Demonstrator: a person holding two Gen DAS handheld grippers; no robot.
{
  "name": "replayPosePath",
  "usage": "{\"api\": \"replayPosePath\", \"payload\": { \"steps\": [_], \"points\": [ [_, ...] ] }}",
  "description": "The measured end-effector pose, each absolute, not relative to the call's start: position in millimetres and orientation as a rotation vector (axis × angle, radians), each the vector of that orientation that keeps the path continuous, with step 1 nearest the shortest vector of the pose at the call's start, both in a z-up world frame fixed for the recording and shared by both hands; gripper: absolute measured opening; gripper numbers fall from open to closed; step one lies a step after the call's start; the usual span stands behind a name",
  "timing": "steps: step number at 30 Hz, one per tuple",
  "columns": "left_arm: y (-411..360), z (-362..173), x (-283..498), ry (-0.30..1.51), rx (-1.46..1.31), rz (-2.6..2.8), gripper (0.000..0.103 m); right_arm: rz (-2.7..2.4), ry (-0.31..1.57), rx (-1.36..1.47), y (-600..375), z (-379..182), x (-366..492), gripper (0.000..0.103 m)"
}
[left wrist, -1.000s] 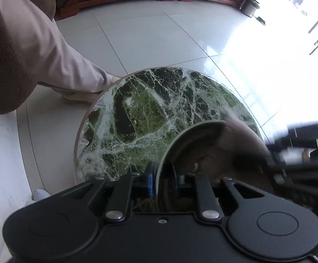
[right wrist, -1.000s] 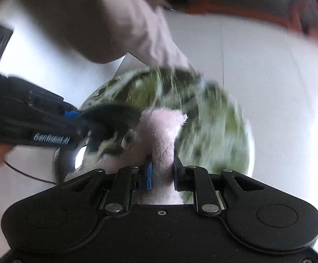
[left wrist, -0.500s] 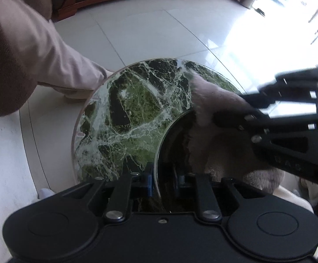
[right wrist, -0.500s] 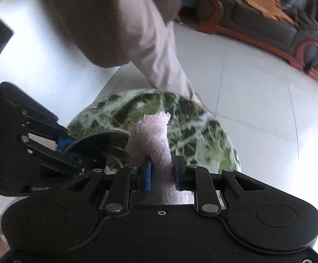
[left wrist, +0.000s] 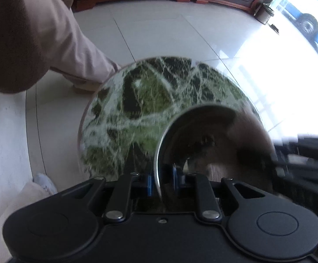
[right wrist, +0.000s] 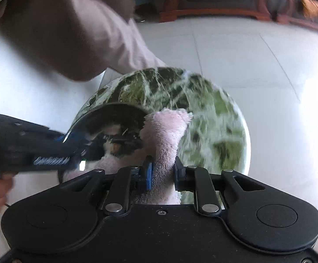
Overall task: Clean bowl
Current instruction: 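Scrub bowl bottom with towel in right gripper while left gripper holds rim, then rub towel along bowl inner wall with right gripper while left gripper holds rim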
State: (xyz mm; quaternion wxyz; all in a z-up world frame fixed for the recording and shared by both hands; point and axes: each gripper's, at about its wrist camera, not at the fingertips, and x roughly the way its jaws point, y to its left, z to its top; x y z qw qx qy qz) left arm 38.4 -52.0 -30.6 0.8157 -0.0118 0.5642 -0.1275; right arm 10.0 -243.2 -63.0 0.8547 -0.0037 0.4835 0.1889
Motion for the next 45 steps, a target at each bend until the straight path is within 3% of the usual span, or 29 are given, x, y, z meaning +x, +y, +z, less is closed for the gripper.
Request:
{"api": "replayPosePath", "payload": {
  "steps": [7,13,22,36,45],
  "points": [
    [-64.3,-14.0,64.7,1.156,0.092,-0.316,0.016,0.540,0.969,-0.302,-216.1,-52.2,27.7,0.018],
    [-73.5,-24.7,70.6,1.186,0.146,-0.320,0.017,0.593,0.948,-0.361,-205.4,-52.4,39.8,0.018],
    [-71.5,-27.2,64.1,1.207,0.088,-0.265,0.017,0.482,1.030,-0.061,-246.4,-61.9,23.7,0.017],
    [-73.8,-28.5,60.4,1.240,0.106,-0.251,0.016,0.490,0.957,-0.183,-228.6,-45.6,43.6,0.017],
    [-77.0,-28.5,55.9,1.227,0.112,-0.232,0.017,0.422,1.029,0.014,-252.1,-62.7,21.5,0.017]
  ]
}}
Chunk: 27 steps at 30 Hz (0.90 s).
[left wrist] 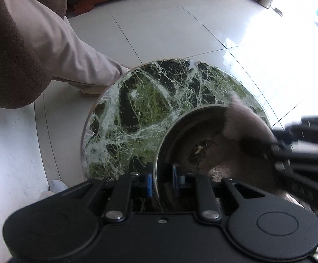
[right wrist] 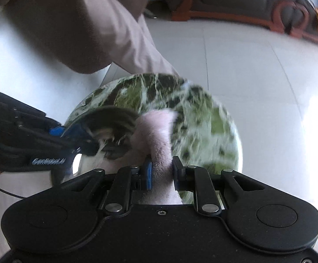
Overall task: Clean bowl
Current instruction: 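Rub towel along bowl inner wall with right gripper while left gripper holds rim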
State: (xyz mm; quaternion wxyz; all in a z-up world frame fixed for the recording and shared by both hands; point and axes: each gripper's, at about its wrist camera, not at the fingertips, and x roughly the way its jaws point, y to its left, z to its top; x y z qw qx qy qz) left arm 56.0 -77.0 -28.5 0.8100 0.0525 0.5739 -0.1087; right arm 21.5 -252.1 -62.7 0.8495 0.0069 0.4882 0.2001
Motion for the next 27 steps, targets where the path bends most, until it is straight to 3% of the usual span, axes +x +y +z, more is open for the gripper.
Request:
{"api": "replayPosePath", "payload": {
  "steps": [27],
  "points": [
    [-85.1,-30.2,53.1,1.232,0.175,-0.194,0.021,0.390,0.999,0.107,-257.4,-66.8,9.1,0.019]
  ]
}}
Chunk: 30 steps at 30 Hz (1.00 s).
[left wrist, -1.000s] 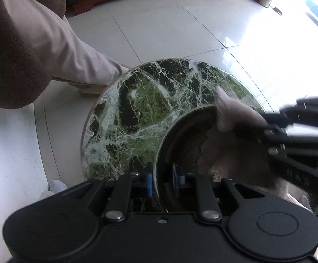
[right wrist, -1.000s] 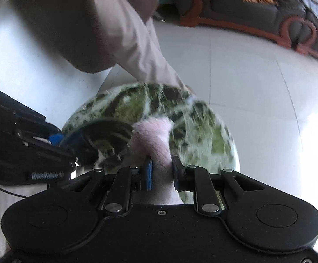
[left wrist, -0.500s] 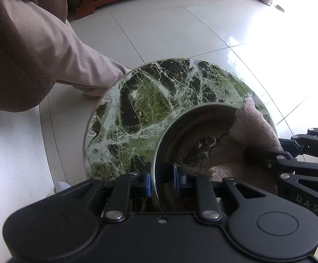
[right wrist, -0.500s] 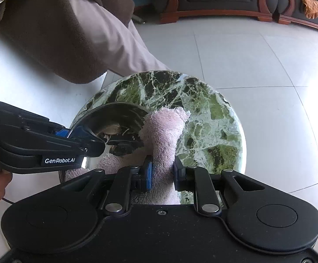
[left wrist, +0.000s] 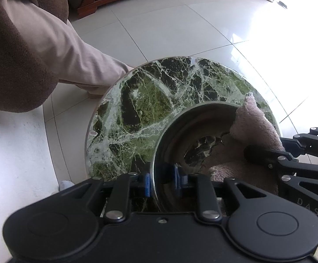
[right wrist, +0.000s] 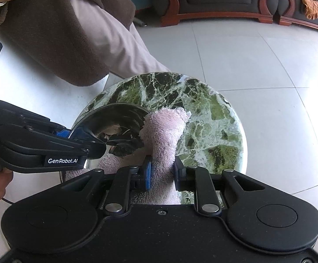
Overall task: Clean bowl
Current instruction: 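Rub towel along bowl inner wall with right gripper while left gripper holds rim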
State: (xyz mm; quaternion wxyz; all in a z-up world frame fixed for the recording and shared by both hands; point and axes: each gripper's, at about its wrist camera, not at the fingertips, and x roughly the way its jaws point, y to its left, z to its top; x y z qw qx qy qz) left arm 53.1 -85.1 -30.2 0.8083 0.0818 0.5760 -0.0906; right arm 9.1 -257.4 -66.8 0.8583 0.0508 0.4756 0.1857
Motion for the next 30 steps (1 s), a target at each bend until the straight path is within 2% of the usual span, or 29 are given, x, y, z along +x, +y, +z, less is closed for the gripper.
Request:
{"api": "replayPosePath", "payload": {
  "steps": [10,23,30],
  "points": [
    [-90.0,-30.5,55.2,1.239,0.203,-0.183,0.022,0.412,0.974,0.093,-257.3,-68.4,6.4,0.019],
    [-86.4,-16.2,64.6,1.237,0.204,-0.196,0.022,0.382,0.938,0.230,-278.2,-60.7,3.0,0.019],
    [-82.8,-15.0,61.7,1.240,0.199,-0.182,0.023,0.361,0.890,0.159,-276.0,-47.0,-1.5,0.019]
  ]
}}
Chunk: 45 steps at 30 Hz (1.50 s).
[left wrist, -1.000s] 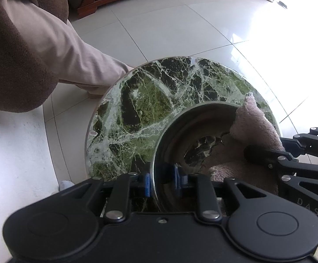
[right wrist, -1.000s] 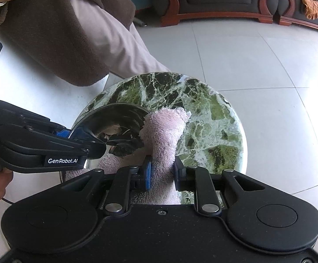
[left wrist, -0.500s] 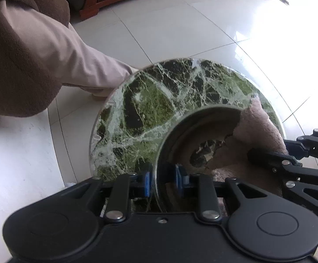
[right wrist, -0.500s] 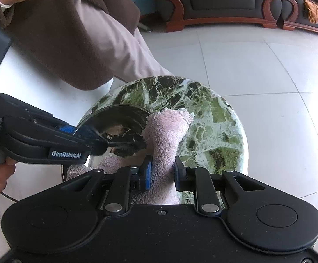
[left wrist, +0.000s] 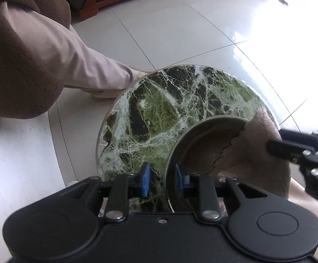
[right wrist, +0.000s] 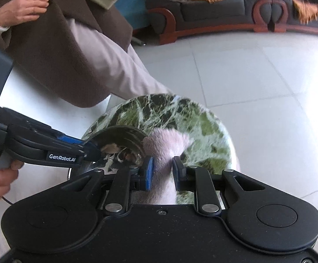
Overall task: Clean bowl
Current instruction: 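Rub towel along bowl inner wall with right gripper while left gripper holds rim, then lift towel and wipe bowl rim with right gripper while left gripper holds rim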
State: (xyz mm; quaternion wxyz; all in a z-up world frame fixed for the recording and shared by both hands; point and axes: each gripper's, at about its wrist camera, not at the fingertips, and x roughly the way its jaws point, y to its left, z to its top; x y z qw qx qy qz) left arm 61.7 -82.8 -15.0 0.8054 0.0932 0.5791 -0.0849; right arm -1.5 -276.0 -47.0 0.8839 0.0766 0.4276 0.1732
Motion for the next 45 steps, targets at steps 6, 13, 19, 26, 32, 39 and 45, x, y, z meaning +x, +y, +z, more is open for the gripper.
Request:
{"api": "replayPosePath", "payload": {
  "steps": [6,13,19,26,32,39,45],
  "points": [
    [-82.4,-15.0,51.0,1.229,0.201,-0.201,0.025,0.358,0.875,0.121,-274.5,-40.5,-7.1,0.015],
    [-72.8,-17.7,43.9,1.223,0.157,-0.259,0.025,0.365,0.869,0.138,-270.5,-28.4,-10.8,0.013],
    [-60.4,-21.6,45.7,1.239,0.110,-0.308,0.027,0.453,0.896,0.000,-240.9,-8.9,-22.0,0.039],
    [-51.2,-24.9,51.9,1.252,0.068,-0.368,0.031,0.489,1.065,-0.228,-200.2,-23.6,0.1,0.047],
    [-50.4,-29.7,55.8,1.263,0.053,-0.375,0.032,0.516,1.178,-0.285,-183.5,-43.6,16.9,0.051],
    [-50.0,-35.1,58.7,1.263,0.046,-0.362,0.035,0.558,1.176,-0.393,-170.0,-60.1,13.3,0.033],
    [-51.6,-34.0,57.7,1.260,0.060,-0.355,0.034,0.515,1.113,-0.271,-191.5,-49.9,13.1,0.009]
  ]
}}
